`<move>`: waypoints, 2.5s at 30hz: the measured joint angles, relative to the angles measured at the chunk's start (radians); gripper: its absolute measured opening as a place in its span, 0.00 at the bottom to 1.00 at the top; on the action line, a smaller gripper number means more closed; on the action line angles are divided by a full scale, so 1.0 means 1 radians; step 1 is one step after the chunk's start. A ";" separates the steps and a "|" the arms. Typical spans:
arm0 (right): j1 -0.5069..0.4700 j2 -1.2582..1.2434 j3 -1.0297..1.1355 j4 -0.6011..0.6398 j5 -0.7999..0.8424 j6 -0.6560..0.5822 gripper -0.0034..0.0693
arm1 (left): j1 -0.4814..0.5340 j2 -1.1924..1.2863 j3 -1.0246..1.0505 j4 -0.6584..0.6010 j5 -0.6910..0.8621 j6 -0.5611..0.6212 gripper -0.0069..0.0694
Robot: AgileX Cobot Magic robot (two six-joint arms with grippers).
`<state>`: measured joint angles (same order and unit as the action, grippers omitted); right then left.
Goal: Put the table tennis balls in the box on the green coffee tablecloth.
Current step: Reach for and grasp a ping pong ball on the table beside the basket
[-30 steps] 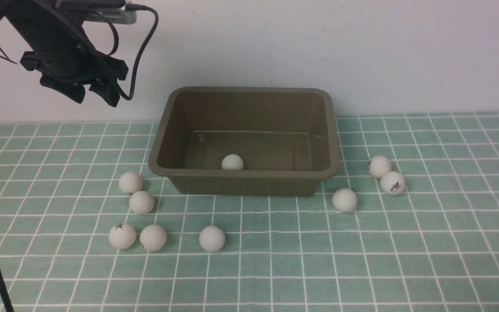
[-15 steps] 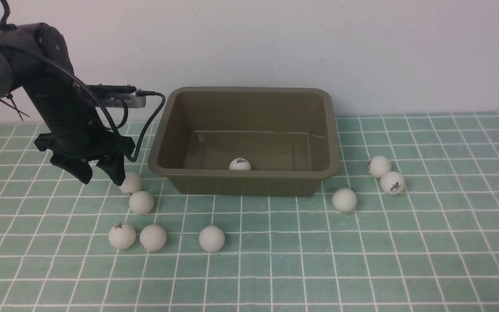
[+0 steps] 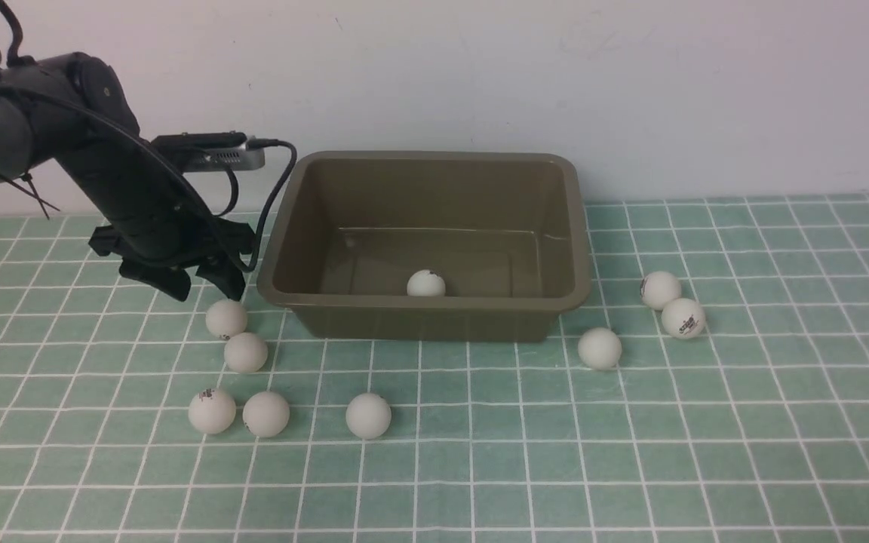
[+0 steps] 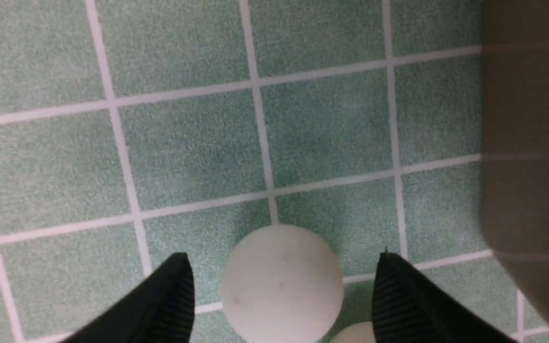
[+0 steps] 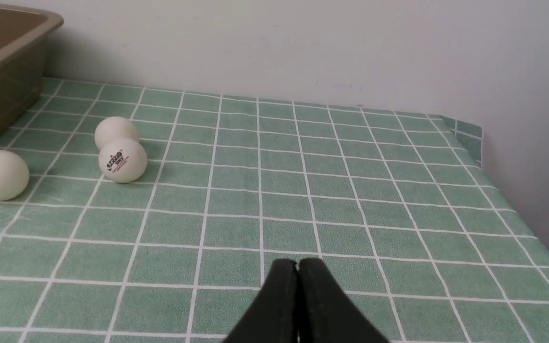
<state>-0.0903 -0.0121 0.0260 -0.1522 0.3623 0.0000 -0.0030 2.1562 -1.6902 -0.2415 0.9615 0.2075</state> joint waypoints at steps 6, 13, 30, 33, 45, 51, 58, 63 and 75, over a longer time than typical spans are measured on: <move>0.000 0.000 0.000 0.000 0.000 0.000 0.02 | 0.000 0.000 0.000 -0.006 -0.002 0.002 0.68; 0.000 0.000 0.000 0.000 0.000 0.000 0.02 | 0.000 0.000 0.000 -0.006 -0.002 0.005 0.68; 0.000 0.000 0.000 0.000 0.000 0.000 0.02 | 0.000 0.000 0.000 -0.006 -0.025 0.008 0.68; 0.000 0.000 0.000 0.000 0.000 0.000 0.02 | 0.000 0.000 0.000 -0.006 -0.025 0.008 0.68; 0.000 0.000 0.000 0.000 0.000 0.000 0.02 | 0.000 0.044 0.000 -0.007 -0.012 0.008 0.68; 0.000 0.000 0.000 0.000 0.000 0.000 0.02 | 0.000 0.054 0.000 -0.009 -0.002 0.008 0.68; 0.000 0.000 0.000 0.000 0.000 0.000 0.02 | 0.000 0.063 0.000 -0.009 0.004 0.008 0.66; 0.000 0.000 0.000 0.000 0.000 0.000 0.02 | 0.000 0.063 0.000 -0.009 0.005 0.008 0.56; 0.000 0.000 0.000 0.000 0.000 0.000 0.02 | 0.000 0.063 -0.080 0.082 0.127 0.008 0.55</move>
<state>-0.0903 -0.0121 0.0260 -0.1522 0.3623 0.0000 -0.0030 2.2194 -1.7701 -0.1596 1.0883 0.2158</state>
